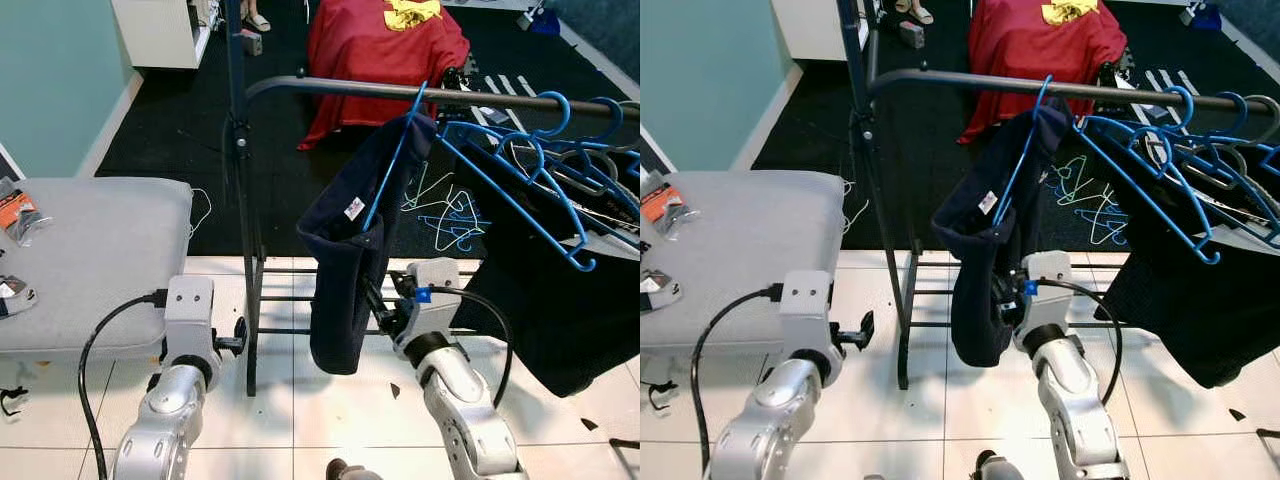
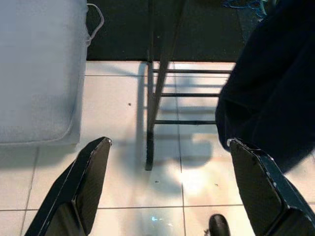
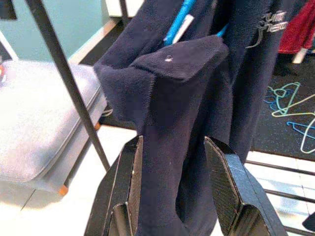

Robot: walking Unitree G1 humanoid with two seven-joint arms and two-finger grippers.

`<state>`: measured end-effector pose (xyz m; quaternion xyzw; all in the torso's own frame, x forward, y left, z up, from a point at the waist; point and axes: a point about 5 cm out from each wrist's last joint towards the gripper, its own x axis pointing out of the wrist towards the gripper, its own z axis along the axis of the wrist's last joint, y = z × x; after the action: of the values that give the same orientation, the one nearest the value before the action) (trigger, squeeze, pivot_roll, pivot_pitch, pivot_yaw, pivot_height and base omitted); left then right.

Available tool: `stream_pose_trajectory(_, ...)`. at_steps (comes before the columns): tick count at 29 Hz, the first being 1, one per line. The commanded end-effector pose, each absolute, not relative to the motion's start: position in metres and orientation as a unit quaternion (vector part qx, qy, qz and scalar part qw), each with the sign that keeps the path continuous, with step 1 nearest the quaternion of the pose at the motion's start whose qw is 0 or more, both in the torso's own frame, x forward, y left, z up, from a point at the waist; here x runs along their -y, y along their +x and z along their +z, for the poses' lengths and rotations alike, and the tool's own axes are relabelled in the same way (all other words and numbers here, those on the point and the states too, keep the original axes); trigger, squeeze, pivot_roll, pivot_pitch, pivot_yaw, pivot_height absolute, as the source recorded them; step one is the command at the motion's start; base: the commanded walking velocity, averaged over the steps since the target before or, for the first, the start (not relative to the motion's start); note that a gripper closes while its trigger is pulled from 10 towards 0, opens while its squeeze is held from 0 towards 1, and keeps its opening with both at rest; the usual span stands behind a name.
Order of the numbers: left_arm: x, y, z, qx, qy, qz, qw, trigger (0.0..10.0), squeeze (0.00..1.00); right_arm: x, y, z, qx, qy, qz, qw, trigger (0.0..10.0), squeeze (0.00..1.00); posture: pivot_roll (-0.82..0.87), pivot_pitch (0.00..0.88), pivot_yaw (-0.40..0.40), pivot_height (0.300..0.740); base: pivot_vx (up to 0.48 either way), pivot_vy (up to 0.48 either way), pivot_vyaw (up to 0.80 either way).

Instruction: Hang hanger

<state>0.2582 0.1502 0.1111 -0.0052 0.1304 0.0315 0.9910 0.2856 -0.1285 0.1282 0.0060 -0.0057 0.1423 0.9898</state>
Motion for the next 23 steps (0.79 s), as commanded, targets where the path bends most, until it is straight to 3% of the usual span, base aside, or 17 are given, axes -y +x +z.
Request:
stream_pose_trajectory(1, -0.149, 0.255, 0.108, -0.135, -0.010, 0.035, 0.990, 10.0, 0.00, 0.128, 0.285, 0.126, 0.004, 0.001, 0.149, 0.989, 10.0, 0.00, -0.07, 0.180, -0.074, 0.740, 0.000, 0.000, 0.00)
stream_pose_trajectory(4, -0.149, 0.259, 0.111, -0.127, 0.001, 0.036, 0.991, 10.0, 0.00, 0.127, 0.289, 0.127, -0.001, 0.000, 0.150, 0.989, 10.0, 0.00, -0.06, 0.168, -0.099, 0.740, 0.000, 0.000, 0.00)
stream_pose_trajectory(10, -0.153, 0.262, 0.106, -0.141, 0.001, 0.028, 0.990, 10.0, 0.00, 0.127, 0.283, 0.119, -0.021, 0.003, 0.132, 0.991, 10.0, 0.00, -0.09, 0.160, -0.029, 0.740, 0.000, 0.000, 0.00)
stream_pose_trajectory(23, -0.148, 0.267, 0.108, -0.135, 0.018, 0.017, 0.991, 10.0, 0.00, 0.131, 0.279, 0.111, -0.041, 0.035, 0.123, 0.991, 10.0, 0.00, -0.06, 0.158, -0.055, 0.740, 0.000, 0.000, 0.00)
